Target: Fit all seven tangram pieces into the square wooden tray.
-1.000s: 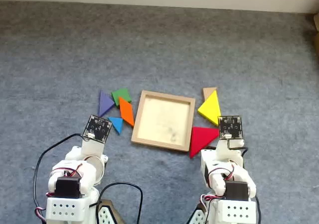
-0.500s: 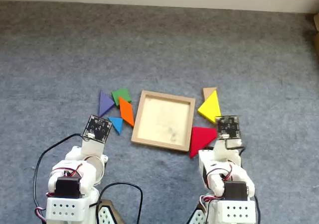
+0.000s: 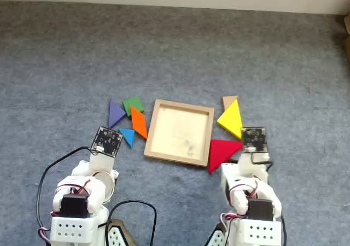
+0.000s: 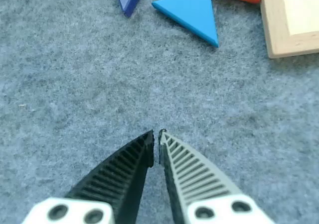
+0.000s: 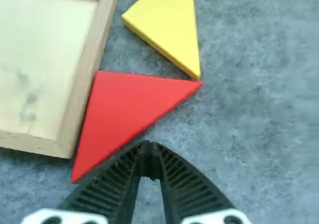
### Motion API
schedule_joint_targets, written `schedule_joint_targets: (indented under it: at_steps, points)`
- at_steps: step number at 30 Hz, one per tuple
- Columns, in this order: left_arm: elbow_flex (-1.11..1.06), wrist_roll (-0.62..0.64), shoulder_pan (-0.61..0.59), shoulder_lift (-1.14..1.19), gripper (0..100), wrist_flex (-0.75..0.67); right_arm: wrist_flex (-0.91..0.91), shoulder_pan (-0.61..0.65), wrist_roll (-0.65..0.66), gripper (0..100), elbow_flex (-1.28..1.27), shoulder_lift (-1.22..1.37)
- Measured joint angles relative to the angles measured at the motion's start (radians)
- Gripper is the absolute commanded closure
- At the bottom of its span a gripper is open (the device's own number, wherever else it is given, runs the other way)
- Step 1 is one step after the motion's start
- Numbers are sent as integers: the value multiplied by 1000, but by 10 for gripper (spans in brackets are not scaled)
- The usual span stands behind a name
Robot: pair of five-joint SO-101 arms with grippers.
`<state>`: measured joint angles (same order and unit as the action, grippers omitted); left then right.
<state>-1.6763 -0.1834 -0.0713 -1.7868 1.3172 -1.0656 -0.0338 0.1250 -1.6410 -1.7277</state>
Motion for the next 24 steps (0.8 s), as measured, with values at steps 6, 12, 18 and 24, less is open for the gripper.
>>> schedule_joint_targets:
  at_steps: [6,12,18,24]
  points:
    - [0,0,0,0,954,0,2,2,163,957,219,-8]
    - [0,0,0,0,954,0,2,52,176,922,344,64]
    - [0,0,0,0,954,0,2,55,176,827,542,442]
    - [0,0,0,0,954,0,-21,86,114,699,767,864]
